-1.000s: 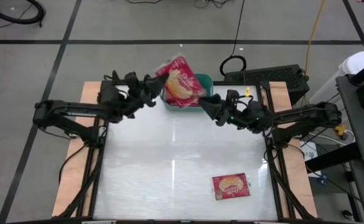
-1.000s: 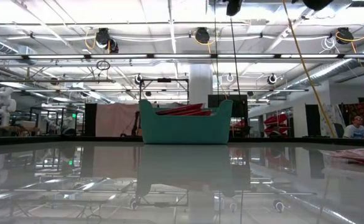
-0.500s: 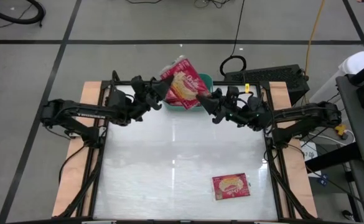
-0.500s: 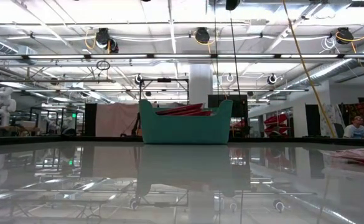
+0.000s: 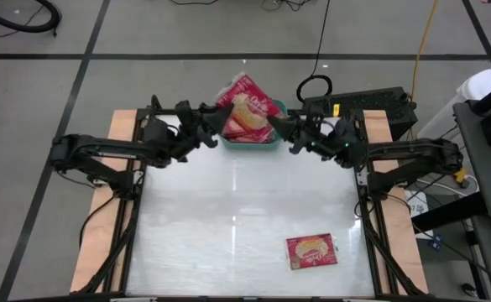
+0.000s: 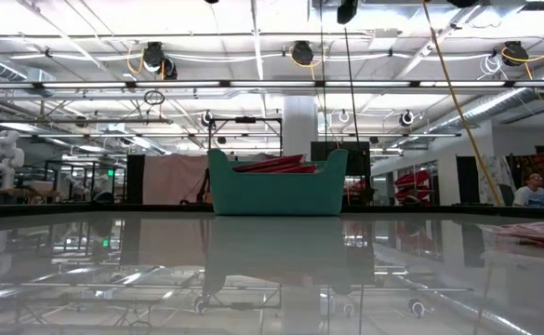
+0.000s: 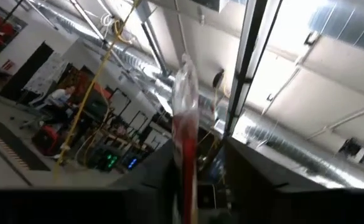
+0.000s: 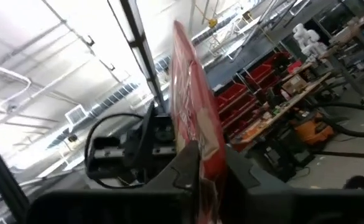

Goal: Sort popcorn bags into baskets
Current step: Put the red popcorn pack into the green bin

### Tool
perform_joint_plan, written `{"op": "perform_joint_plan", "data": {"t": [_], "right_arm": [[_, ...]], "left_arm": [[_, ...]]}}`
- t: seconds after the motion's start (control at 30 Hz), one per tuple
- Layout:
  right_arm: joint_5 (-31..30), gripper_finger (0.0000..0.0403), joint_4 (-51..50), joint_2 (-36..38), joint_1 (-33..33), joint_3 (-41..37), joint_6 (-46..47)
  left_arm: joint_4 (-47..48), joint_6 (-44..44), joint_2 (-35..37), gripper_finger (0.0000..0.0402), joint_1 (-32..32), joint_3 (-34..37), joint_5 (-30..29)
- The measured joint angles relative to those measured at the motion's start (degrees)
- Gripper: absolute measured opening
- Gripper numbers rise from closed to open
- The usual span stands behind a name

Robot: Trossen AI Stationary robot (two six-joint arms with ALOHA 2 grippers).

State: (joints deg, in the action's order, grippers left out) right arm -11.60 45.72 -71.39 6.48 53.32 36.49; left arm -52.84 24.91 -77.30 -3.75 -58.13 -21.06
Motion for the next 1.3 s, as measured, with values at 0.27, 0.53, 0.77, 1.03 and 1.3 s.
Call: {"op": "perform_joint_plan", "data": {"t": [0.27,0.53,0.77,1.03,1.3], "right_arm": [[14.51,0.0008,-15.10,3.63,12.61,2.68,5.01],[32.59,0.0010,-31.94,-0.01,26.56,13.12,5.09],[46.93,0.0010,-32.76,-8.37,35.14,19.08,10.86],[57.01,0.0010,-32.66,-18.21,38.64,22.34,12.24],[59.92,0.0010,-32.73,-25.65,40.42,22.38,12.42]], "left_arm": [[32.89,2.83,11.68,0.0227,-3.58,-0.02,-2.29],[64.49,9.73,18.97,0.0245,-7.17,-0.02,-2.52],[78.48,18.45,19.35,0.0225,-7.23,-0.02,0.16],[85.39,25.10,18.33,0.0187,-4.01,0.00,1.77],[86.57,29.13,18.32,0.0160,-1.30,0.00,1.74]]}}
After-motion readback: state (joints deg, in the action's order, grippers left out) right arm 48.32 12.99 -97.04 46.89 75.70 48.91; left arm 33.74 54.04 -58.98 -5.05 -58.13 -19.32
